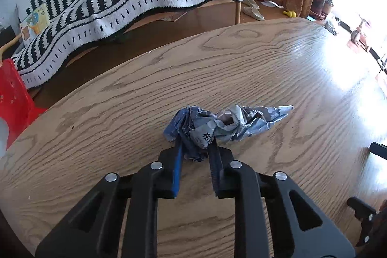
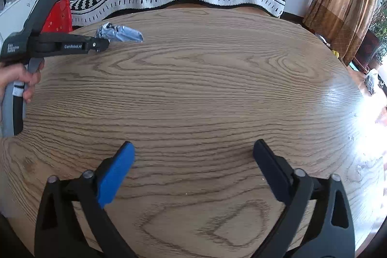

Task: Collect trash
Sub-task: 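Grasp the crumpled blue-white wrapper with the left gripper, then carry the wrapper over the black bin and open the left gripper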

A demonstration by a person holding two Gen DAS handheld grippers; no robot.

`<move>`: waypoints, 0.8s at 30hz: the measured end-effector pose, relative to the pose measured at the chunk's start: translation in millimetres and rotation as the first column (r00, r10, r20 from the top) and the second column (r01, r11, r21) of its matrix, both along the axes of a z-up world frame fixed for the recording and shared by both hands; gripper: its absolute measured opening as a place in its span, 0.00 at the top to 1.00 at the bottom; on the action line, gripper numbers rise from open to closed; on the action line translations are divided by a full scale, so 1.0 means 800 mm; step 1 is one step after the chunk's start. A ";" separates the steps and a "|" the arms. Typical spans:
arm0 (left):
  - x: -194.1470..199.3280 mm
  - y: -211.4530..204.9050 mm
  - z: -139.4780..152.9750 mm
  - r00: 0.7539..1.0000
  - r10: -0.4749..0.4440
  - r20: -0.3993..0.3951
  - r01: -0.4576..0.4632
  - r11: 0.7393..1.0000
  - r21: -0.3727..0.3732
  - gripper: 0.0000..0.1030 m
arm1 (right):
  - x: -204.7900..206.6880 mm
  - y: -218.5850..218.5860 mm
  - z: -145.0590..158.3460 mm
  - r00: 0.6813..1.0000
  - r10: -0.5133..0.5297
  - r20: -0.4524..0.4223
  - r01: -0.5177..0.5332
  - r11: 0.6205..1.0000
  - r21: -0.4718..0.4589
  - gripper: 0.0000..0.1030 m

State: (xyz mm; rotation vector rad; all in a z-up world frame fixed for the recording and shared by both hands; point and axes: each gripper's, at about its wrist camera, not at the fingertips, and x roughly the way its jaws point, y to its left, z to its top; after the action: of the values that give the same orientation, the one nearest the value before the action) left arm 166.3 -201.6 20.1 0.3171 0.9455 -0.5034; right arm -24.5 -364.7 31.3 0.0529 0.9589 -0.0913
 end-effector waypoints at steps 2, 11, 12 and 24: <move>-0.004 0.002 0.000 1.000 0.015 -0.004 -0.015 1.000 -0.014 0.82 | -0.003 0.002 0.005 1.000 -0.004 0.026 0.004 1.000 -0.012 0.56; -0.047 0.015 0.018 1.000 0.013 -0.022 -0.014 1.000 -0.016 0.82 | -0.027 -0.003 0.013 0.999 -0.022 0.030 0.020 0.999 0.051 0.94; -0.053 0.018 0.024 1.000 0.010 -0.019 -0.011 1.000 -0.019 0.82 | -0.031 -0.004 0.016 0.999 -0.030 0.038 0.027 0.998 0.055 0.94; -0.209 -0.013 0.126 0.984 -0.158 0.084 0.162 0.986 -0.039 0.82 | -0.181 -0.066 0.078 0.947 -0.250 0.203 0.215 0.960 0.177 0.95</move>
State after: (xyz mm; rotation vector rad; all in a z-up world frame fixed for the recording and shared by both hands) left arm -1.1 -211.7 121.2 0.3718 0.8326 -0.6537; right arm -169.6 -417.7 93.8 0.3134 0.7293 -0.2260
